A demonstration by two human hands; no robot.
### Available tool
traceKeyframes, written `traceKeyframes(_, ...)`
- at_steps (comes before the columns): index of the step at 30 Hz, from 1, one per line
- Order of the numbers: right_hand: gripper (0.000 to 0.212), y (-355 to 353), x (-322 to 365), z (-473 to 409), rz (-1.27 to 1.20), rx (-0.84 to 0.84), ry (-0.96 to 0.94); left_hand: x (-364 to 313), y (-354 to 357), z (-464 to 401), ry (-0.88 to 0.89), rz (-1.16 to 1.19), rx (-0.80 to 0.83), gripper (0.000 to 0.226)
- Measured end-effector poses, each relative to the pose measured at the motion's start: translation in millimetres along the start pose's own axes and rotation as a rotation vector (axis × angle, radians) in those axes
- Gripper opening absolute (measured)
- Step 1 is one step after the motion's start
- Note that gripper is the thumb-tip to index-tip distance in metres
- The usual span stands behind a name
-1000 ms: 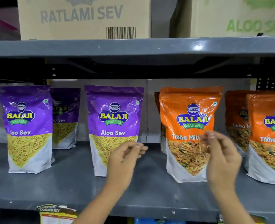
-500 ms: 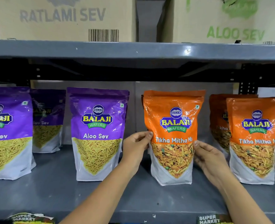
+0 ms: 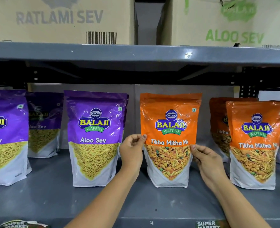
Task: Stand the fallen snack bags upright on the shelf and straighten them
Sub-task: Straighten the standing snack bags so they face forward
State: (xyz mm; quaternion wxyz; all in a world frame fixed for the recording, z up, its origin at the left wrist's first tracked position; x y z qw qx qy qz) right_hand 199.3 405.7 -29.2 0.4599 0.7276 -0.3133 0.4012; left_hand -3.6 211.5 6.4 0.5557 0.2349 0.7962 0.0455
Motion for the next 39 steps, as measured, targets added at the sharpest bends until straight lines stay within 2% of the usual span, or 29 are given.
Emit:
traceKeyframes(3, 0.018, 1, 0, 4, 0.005, 0.035, 0.051, -1, -2, -3, 0.006, -0.075, 0.046, 0.017)
traceKeyframes(5, 0.015, -6, 9, 9, 0.062, -0.069, -0.006, -13, -11, 3, 0.06, -0.104, 0.069, 0.013)
traceKeyframes(7, 0.013, -15, 39, 29, 0.173, -0.267, -0.223, -32, -32, 12, 0.147, -0.065, 0.044, 0.014)
traceKeyframes(8, 0.012, -12, 57, 47, 0.156, -0.314, -0.364, -44, -49, 17, 0.205, -0.029, 0.002, 0.014)
traceKeyframes(10, 0.01, 13, 81, 88, 0.045, -0.254, -0.549, -67, -96, 15, 0.328, 0.025, -0.126, 0.014)
traceKeyframes(11, 0.011, 33, 80, 102, 0.029, -0.174, -0.563, -76, -120, 9, 0.377, 0.043, -0.192, 0.012)
traceKeyframes(14, 0.01, 114, 47, 122, 0.113, 0.155, -0.439, -90, -179, -29, 0.422, 0.008, -0.349, 0.019)
traceKeyframes(17, 0.015, 173, -1, 116, 0.177, 0.293, -0.261, -71, -206, -67, 0.261, -0.077, -0.359, 0.031)
traceKeyframes(19, 0.02, 195, -25, 105, 0.187, 0.298, -0.158, -44, -209, -84, 0.107, -0.089, -0.272, 0.03)
traceKeyframes(21, 0.014, 211, -40, 96, 0.137, 0.291, -0.078, -25, -209, -90, -0.012, -0.033, -0.219, 0.027)
traceKeyframes(24, 0.012, 216, -52, 87, 0.096, 0.201, -0.002, -16, -210, -95, -0.082, 0.065, -0.211, 0.023)
traceKeyframes(29, 0.004, 212, -62, 83, 0.023, 0.096, 0.04, -8, -213, -102, -0.09, 0.026, -0.225, 0.006)
traceKeyframes(33, 0.006, 210, -67, 85, -0.011, 0.03, 0.024, -12, -214, -95, -0.076, 0.05, -0.274, 0.016)
traceKeyframes(35, 0.005, 209, -68, 85, -0.019, 0.025, 0.005, -13, -215, -93, -0.059, 0.049, -0.277, 0.01)
traceKeyframes(37, 0.005, 209, -63, 88, 0.003, 0.033, -0.027, -21, -213, -88, -0.031, 0.018, -0.249, 0.006)
traceKeyframes(39, 0.008, 210, -56, 90, 0.042, 0.084, -0.036, -30, -215, -84, 0.009, -0.045, -0.281, 0.014)
Point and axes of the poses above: each hand's wrist, its own z-axis away from the middle knuckle, its own y-axis out of the palm, x = y × z, the point moved 9 cm from there along -z, towards the middle knuckle, and after that the axes turned 9 degrees about -x, right-handed, at the moved point
